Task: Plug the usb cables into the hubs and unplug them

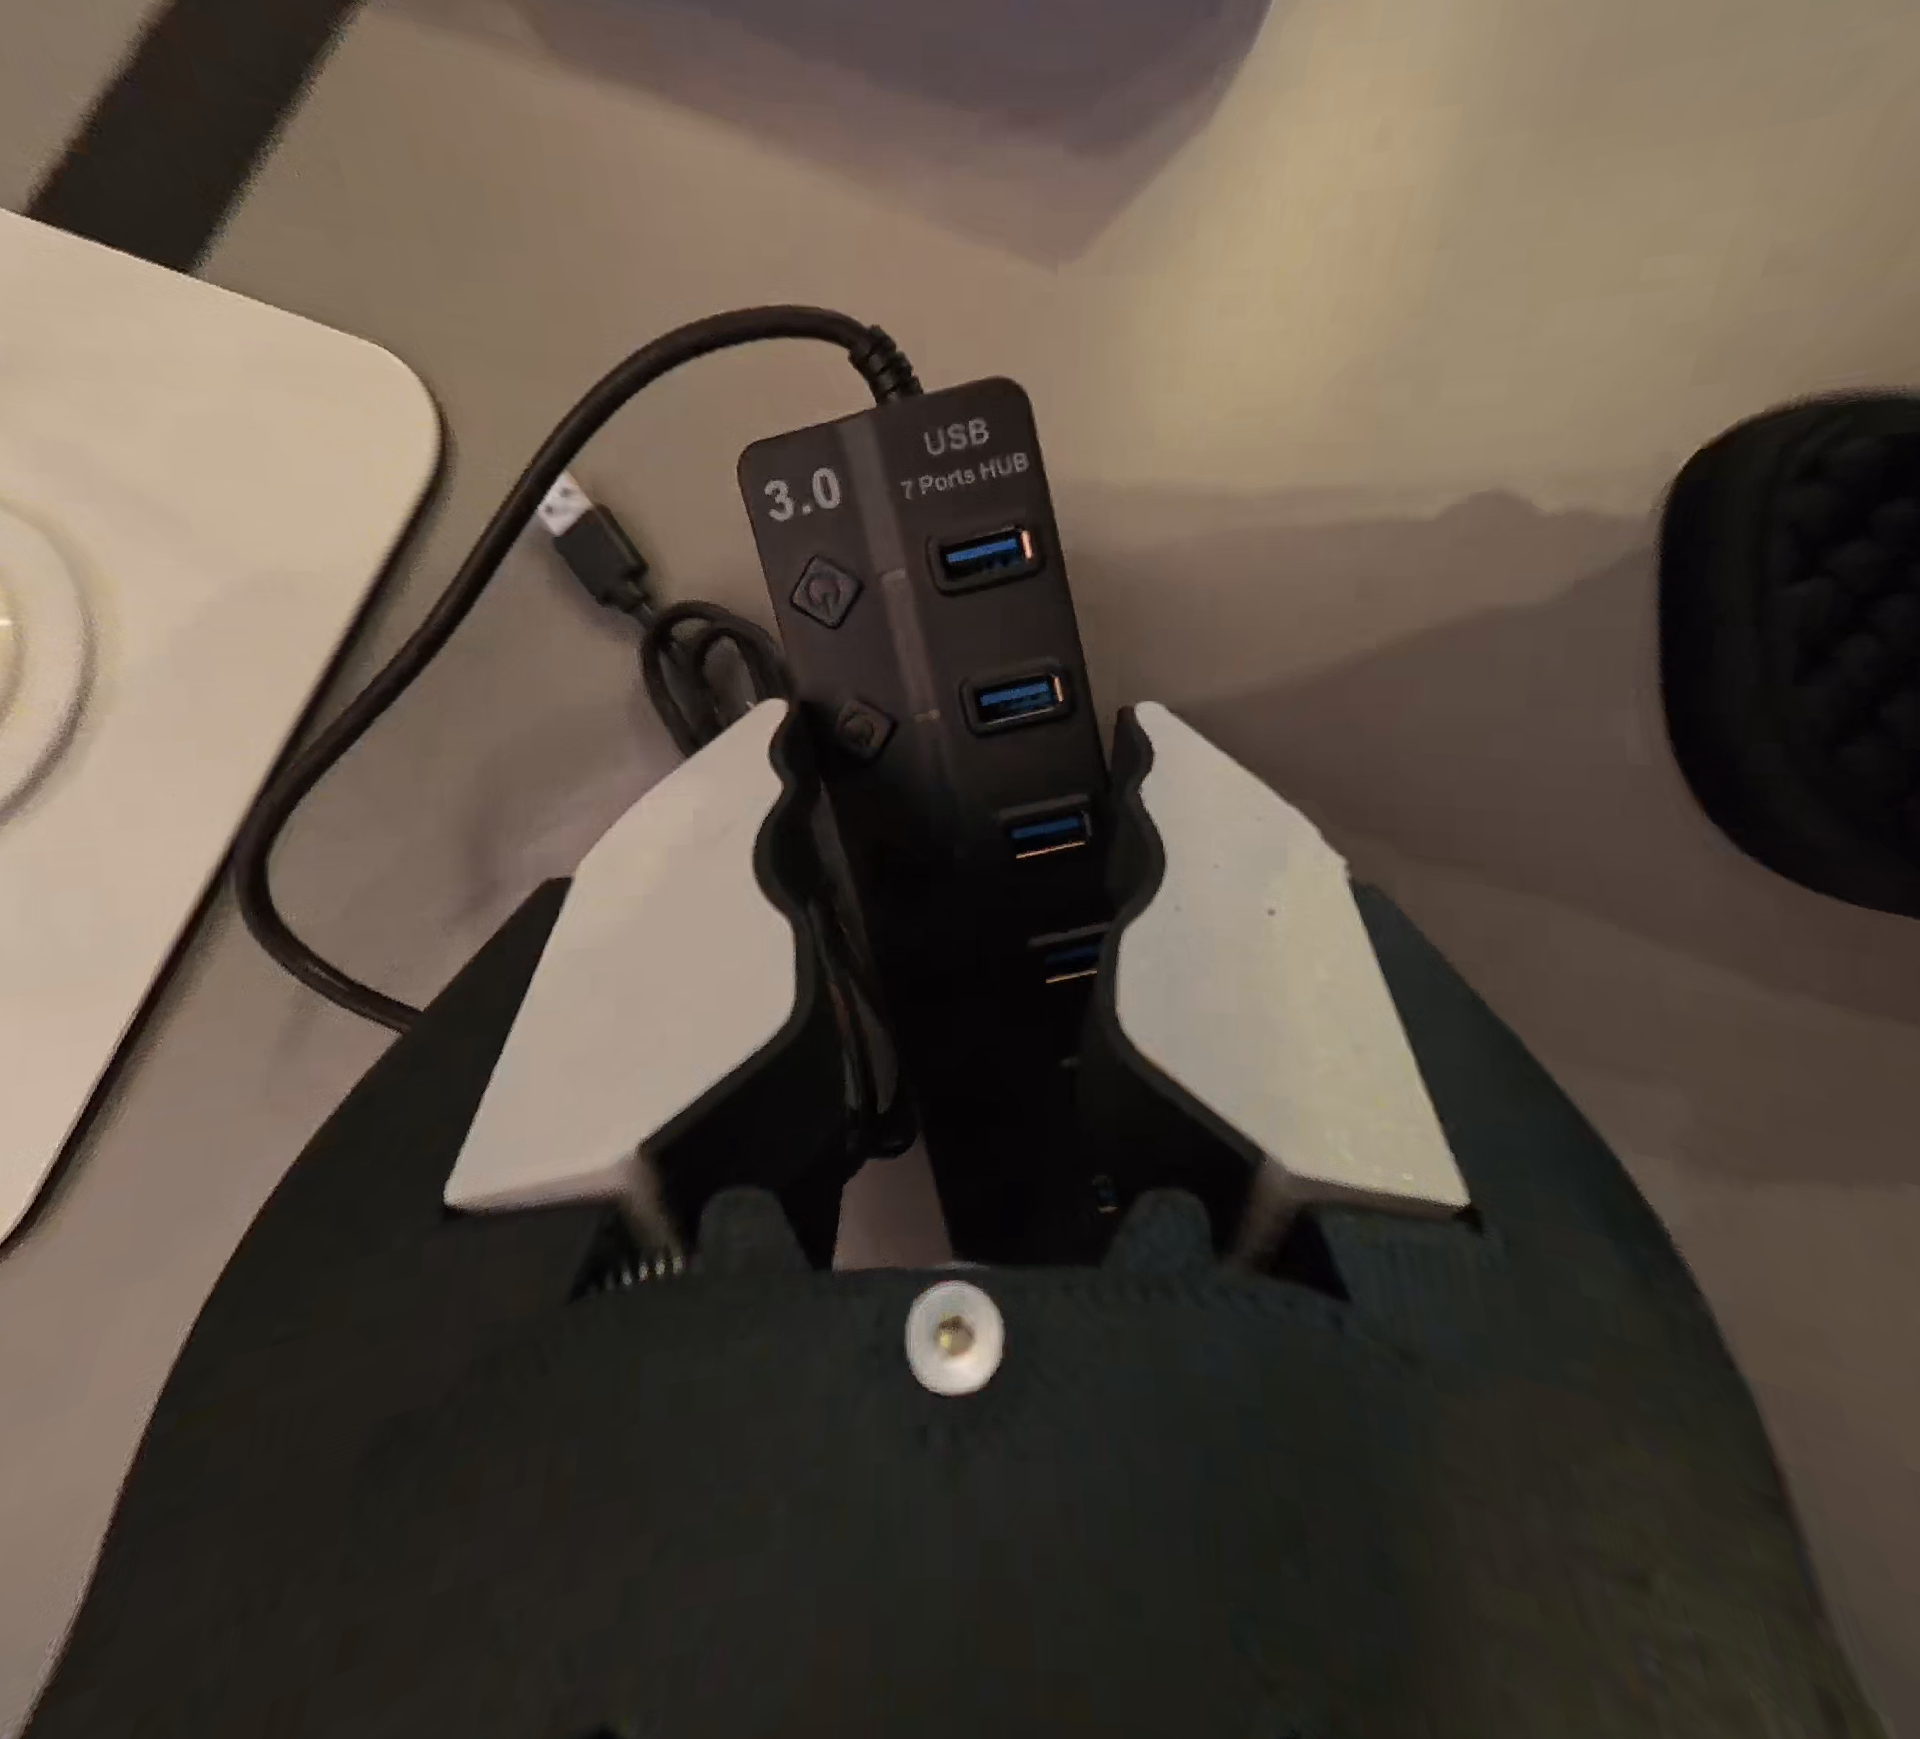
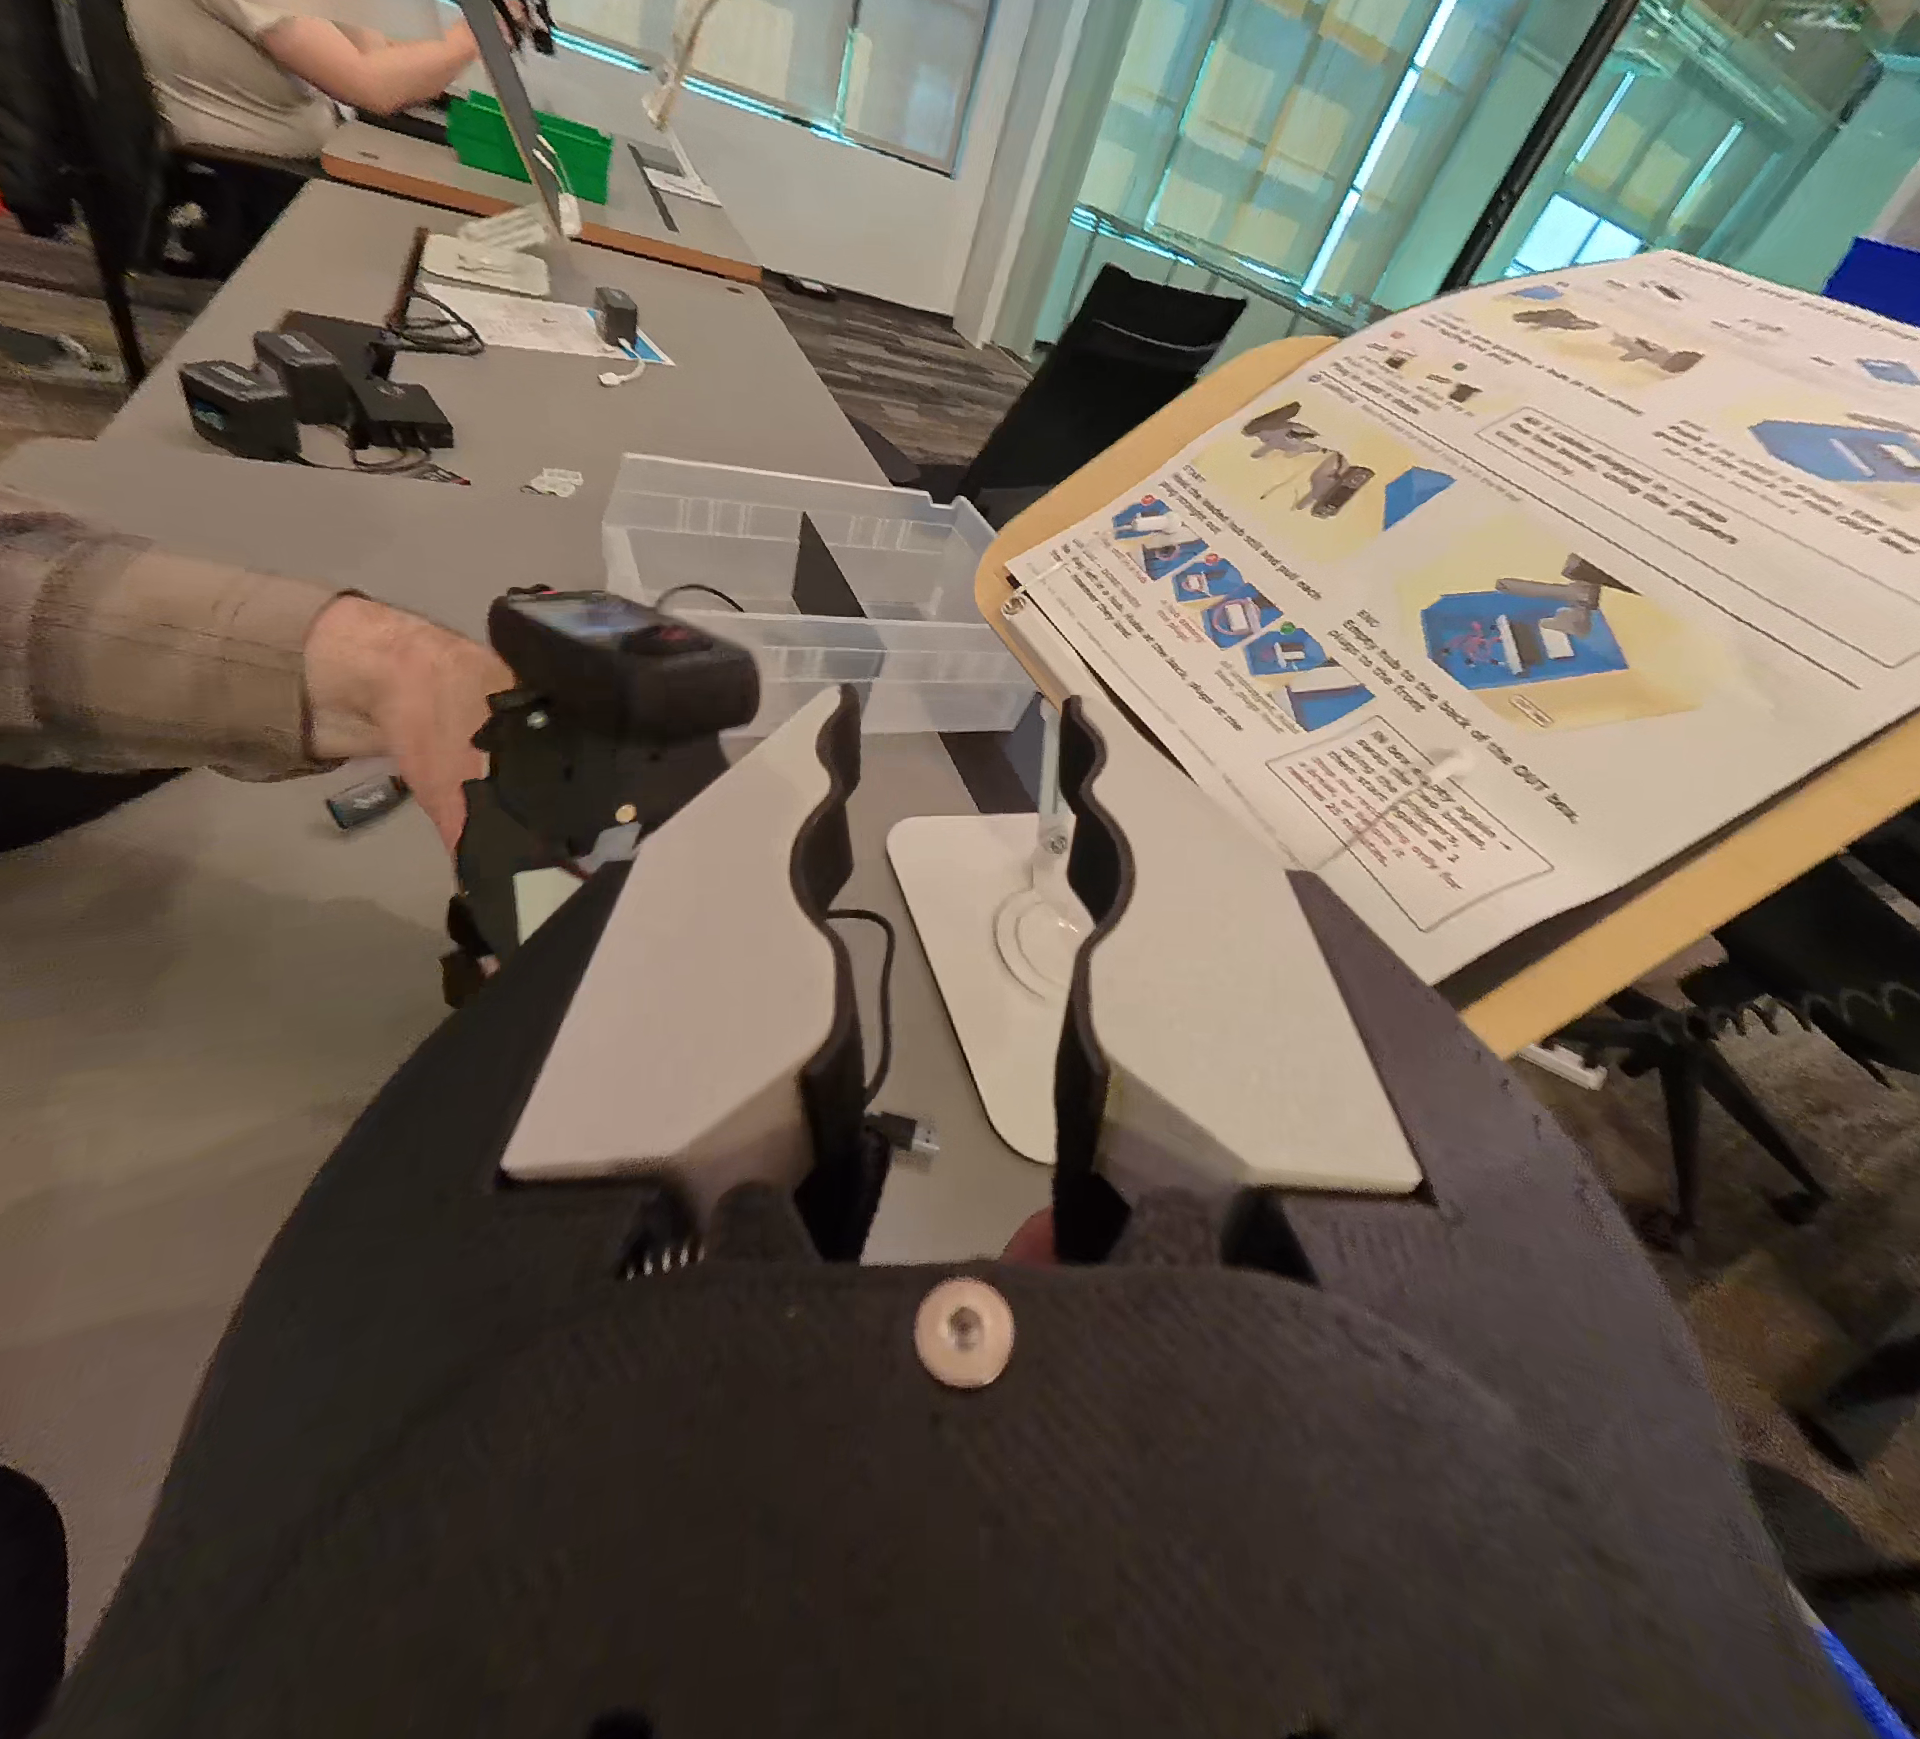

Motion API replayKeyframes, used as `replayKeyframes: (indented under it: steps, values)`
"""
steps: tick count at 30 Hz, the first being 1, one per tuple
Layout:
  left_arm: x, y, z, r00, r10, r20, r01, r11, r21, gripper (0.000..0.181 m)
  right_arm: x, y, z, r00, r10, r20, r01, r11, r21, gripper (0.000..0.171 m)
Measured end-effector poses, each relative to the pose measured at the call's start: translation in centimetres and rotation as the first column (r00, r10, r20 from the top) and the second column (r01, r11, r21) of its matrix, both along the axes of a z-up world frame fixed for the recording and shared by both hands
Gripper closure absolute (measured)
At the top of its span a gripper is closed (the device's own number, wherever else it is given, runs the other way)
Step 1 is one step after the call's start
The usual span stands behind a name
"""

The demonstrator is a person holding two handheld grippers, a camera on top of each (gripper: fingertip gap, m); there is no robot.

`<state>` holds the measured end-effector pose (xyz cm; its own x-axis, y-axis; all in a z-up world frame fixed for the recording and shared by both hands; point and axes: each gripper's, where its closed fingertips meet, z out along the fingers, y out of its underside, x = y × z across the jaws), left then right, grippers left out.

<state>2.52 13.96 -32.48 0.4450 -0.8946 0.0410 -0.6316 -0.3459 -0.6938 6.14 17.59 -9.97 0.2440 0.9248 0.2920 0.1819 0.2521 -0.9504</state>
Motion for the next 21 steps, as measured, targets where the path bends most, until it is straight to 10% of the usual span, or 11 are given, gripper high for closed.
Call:
replayKeyframes:
  steps: [10,21]
  values:
    - [-2.8,2.0,7.9,0.921,0.000,0.389,-0.066,0.986,0.155,0.127,-1.5,0.5,-4.1,0.988,0.155,-0.004,-0.153,0.971,-0.184,0.126]
    - [-2.5,1.7,11.4,0.899,-0.095,0.428,-0.019,0.967,0.256,0.127,-7.2,-1.8,-8.6,0.890,0.452,-0.068,-0.445,0.823,-0.353,0.105]
